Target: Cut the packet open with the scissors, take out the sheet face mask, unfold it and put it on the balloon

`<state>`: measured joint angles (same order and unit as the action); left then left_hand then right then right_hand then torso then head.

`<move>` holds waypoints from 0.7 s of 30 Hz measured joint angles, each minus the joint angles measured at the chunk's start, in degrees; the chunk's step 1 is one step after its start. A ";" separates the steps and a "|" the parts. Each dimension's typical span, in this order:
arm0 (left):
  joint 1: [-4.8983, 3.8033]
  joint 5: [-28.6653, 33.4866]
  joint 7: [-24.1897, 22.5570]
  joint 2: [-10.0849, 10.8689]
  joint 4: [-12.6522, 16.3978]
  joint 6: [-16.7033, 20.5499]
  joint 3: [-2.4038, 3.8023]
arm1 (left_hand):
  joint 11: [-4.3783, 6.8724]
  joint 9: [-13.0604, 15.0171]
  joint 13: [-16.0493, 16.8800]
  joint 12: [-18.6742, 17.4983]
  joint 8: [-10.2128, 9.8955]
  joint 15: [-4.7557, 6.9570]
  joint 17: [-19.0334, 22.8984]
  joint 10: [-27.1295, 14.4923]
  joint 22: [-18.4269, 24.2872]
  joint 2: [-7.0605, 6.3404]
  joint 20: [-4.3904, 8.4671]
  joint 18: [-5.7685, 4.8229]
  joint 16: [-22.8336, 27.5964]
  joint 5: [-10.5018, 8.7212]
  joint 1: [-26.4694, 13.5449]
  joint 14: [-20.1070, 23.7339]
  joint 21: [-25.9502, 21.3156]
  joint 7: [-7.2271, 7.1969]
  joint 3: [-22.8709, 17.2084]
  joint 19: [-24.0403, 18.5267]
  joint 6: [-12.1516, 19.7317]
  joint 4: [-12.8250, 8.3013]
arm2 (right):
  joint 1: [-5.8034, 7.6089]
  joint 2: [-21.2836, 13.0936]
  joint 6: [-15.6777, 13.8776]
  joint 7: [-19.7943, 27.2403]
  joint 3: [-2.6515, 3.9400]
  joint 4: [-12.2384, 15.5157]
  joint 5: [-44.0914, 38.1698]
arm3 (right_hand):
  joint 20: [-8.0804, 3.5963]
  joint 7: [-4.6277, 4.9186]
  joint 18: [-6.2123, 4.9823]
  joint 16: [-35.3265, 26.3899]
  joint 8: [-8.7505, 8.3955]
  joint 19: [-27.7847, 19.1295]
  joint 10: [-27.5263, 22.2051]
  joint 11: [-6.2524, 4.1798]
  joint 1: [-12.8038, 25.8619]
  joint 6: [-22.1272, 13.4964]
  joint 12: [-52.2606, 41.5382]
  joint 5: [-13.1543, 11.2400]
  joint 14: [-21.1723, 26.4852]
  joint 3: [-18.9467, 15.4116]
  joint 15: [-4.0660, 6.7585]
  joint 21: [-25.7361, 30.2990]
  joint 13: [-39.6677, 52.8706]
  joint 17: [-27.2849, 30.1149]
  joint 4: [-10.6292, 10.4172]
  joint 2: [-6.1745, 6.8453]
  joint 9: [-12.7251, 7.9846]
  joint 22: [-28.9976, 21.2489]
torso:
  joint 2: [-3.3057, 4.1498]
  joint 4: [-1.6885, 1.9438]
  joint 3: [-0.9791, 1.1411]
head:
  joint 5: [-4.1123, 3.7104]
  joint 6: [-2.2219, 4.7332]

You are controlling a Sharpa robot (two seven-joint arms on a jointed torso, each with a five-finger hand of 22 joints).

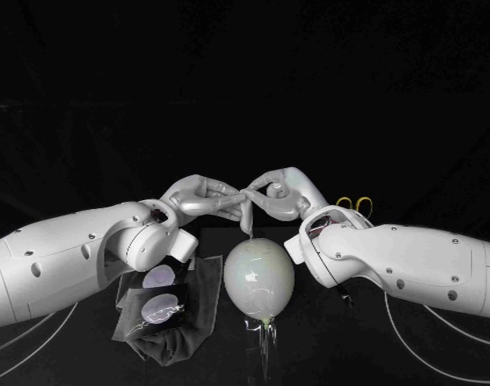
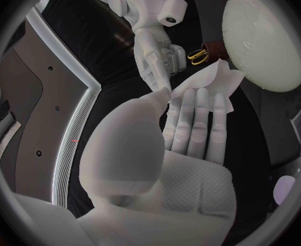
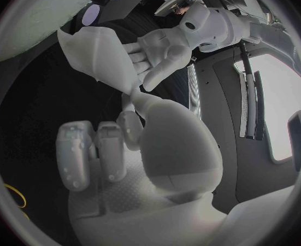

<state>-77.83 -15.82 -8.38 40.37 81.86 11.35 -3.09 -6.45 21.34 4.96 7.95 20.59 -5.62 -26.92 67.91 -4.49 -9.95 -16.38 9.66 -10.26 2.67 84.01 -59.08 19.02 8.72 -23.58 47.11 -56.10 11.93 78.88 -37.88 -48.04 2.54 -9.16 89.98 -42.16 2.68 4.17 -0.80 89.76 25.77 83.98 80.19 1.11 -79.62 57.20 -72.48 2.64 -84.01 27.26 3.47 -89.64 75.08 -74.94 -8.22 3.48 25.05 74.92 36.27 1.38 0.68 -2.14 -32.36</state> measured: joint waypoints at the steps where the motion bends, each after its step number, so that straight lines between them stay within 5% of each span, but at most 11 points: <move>1: 0.00 0.00 0.00 -0.02 -0.02 0.00 0.00 | 0.22 -0.07 0.11 0.35 0.00 0.00 -0.09 0.22 0.00 0.00 0.00 -0.01 -0.25 0.00 0.00 0.00 0.00 -0.21 -0.18 0.00 -0.21 -0.18 | 0.00 -0.01 0.00 0.00 0.00 0.01 0.00 | 0.00 0.00 0.00 0.00 0.09 0.00 0.00 0.00 0.00 0.00 0.00 0.01 0.00 0.00 0.00 0.00 0.00 0.00 0.00 0.00 -0.01 0.00 | 0.00 -0.01 0.00 | 0.00 -0.01; 10: 0.00 -0.08 0.21 -0.39 -0.38 0.22 0.00 | 1.37 -0.22 1.19 2.50 0.77 0.97 -1.19 2.39 -0.01 1.66 0.51 -0.33 -2.39 -0.01 2.87 -0.96 0.00 -0.93 -1.48 1.76 -3.01 -2.34 | 0.00 -0.16 -0.02 0.01 0.00 0.25 0.00 | 0.01 -0.08 0.00 0.00 0.19 -0.01 0.00 0.00 0.01 -0.09 -0.24 0.01 0.01 0.00 -0.01 0.01 -0.02 0.04 -0.01 0.01 -0.01 -0.01 | 0.01 -0.03 -0.01 | 0.01 -0.08; 21: 0.00 -0.09 -0.02 -0.67 -0.60 1.96 0.00 | 2.46 -0.20 2.73 4.71 1.57 2.54 -2.43 4.32 -1.21 2.42 2.04 0.57 -5.08 -0.12 3.63 -3.01 2.40 -1.43 -2.75 4.10 -4.07 -5.00 | 0.00 -0.22 0.03 0.04 0.00 0.45 0.00 | 0.10 -0.09 0.00 -0.16 0.31 -0.11 0.01 0.01 0.17 -0.09 -0.23 0.00 -0.13 0.02 0.11 -0.12 -0.03 0.02 0.02 0.17 -0.02 0.02 | 0.00 -0.01 -0.02 | 0.07 0.03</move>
<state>-77.83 -15.92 -8.41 39.70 81.26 13.32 -3.09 -3.99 21.14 7.69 12.65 22.16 -3.08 -29.35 72.23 -5.70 -7.52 -14.34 10.22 -15.34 2.55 87.64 -62.09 21.42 7.29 -26.33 51.21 -60.16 6.93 78.88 -38.10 -48.01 2.58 -9.16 90.42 -42.16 2.77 4.08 -0.80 89.60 26.09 83.87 80.20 1.12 -79.45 57.11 -72.71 2.64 -84.14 27.28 3.58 -89.75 75.05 -74.92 -8.20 3.65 25.03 74.95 36.27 1.37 0.66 -2.07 -32.33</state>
